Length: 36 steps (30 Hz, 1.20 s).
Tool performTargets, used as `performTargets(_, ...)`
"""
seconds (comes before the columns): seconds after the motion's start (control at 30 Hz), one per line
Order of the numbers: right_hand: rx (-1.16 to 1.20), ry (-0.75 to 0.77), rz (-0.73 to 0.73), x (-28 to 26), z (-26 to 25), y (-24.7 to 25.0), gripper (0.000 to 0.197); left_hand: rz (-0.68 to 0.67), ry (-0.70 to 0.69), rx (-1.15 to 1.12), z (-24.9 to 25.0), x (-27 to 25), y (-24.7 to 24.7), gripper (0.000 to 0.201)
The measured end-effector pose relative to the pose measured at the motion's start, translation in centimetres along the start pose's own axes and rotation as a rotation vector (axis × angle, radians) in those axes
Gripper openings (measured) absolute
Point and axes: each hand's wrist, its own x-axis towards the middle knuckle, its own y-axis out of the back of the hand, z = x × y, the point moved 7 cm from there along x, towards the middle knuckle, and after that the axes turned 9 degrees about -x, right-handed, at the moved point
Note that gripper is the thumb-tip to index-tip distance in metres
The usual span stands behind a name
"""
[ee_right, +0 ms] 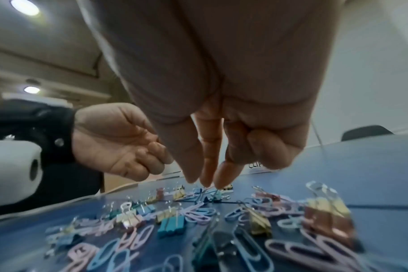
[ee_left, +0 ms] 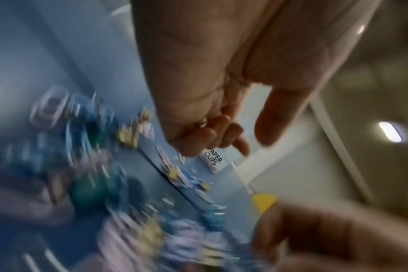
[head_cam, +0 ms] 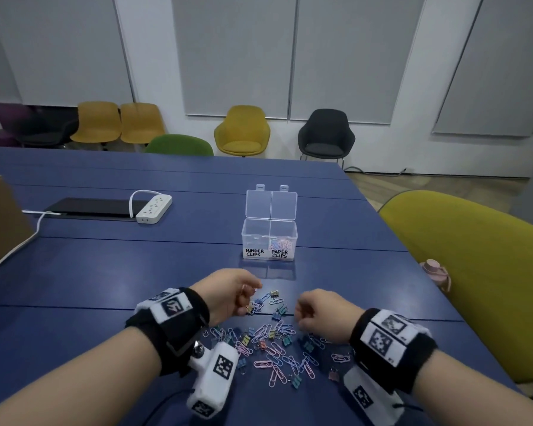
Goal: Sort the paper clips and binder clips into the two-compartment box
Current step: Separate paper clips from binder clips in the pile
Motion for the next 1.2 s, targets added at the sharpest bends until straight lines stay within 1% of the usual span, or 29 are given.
performTargets(0.03, -0.073, 0.018, -0.012, 0.3, -0.7, -0.1, 0.014, 0.015, -0.04, 0.319, 0.1, 0.1, -0.1, 0.01)
performTargets(0.07, -0.132, 0.033, -0.025, 0.7, -1.4, -0.3, 0.021, 0.006, -0.074, 0.631, 0.1, 0.2, -0.5, 0.009)
performTargets(0.1, -0.177, 0.044, -0.047, 1.0, -1.9, -0.5, 0.029, -0.01, -0.095, 0.889, 0.0, 0.3, -1.1, 0.008)
performTargets(0.13, -0.215, 0.058, -0.067, 1.3, -2.4, -0.7, 0.034, -0.022, -0.101, 1.063, -0.3, 0.4, -1.6, 0.005)
performTargets(0.2, -0.297, 0.099, -0.095, 1.7, -3.5, -0.8, 0.036, -0.021, -0.104, 1.252, -0.6, 0.5, -2.4, 0.002)
performTargets(0.33, -0.394, 0.154, -0.115, 2.1, -5.0, -1.0, 0.022, -0.055, -0.091, 1.431, -1.0, 1.0, -3.7, 0.013)
performTargets(0.4, -0.442, 0.141, -0.124, 2.3, -5.1, -1.1, 0.012, -0.059, -0.078, 1.48, -1.0, 1.2, -3.9, 0.01)
performTargets(0.5, -0.474, 0.094, -0.15, 2.5, -4.9, -1.2, 0.008, -0.047, -0.05, 1.525, -1.1, 1.2, -3.9, 0.027)
performTargets(0.53, -0.477, 0.088, -0.158, 2.4, -4.7, -1.2, 0.006, -0.043, -0.041, 1.54, -1.1, 1.1, -3.8, 0.03)
performTargets(0.63, -0.476, 0.077, -0.178, 2.3, -4.2, -1.5, 0.021, -0.052, -0.035, 1.582, -1.1, 0.8, -3.9, 0.034)
performTargets(0.83, -0.388, 0.031, -0.162, 2.3, -3.0, -1.7, 0.023, -0.089, -0.02, 1.591, -1.5, 0.8, -3.6, 0.038)
performTargets(0.9, -0.358, 0.002, -0.157, 2.3, -2.5, -1.6, 0.023, -0.091, -0.011, 1.558, -1.5, 0.8, -3.4, 0.038)
performTargets(1.03, -0.266, -0.035, -0.151, 2.0, -1.5, -1.0, 0.021, -0.135, -0.025, 1.406, -1.0, 0.2, -2.8, 0.024)
performTargets(1.1, -0.194, -0.037, -0.123, 1.7, -1.0, -0.4, 0.012, -0.151, -0.039, 1.343, -0.5, -0.1, -2.2, 0.03)
performTargets(1.13, -0.14, -0.031, -0.108, 1.6, -0.7, -0.1, 0.011, -0.154, -0.043, 1.303, -0.3, -0.1, -1.8, 0.031)
performTargets(1.2, 0.007, -0.023, -0.097, 1.3, 0.0, 0.3, 0.023, -0.138, -0.045, 1.128, -0.1, 0.1, -0.9, 0.023)
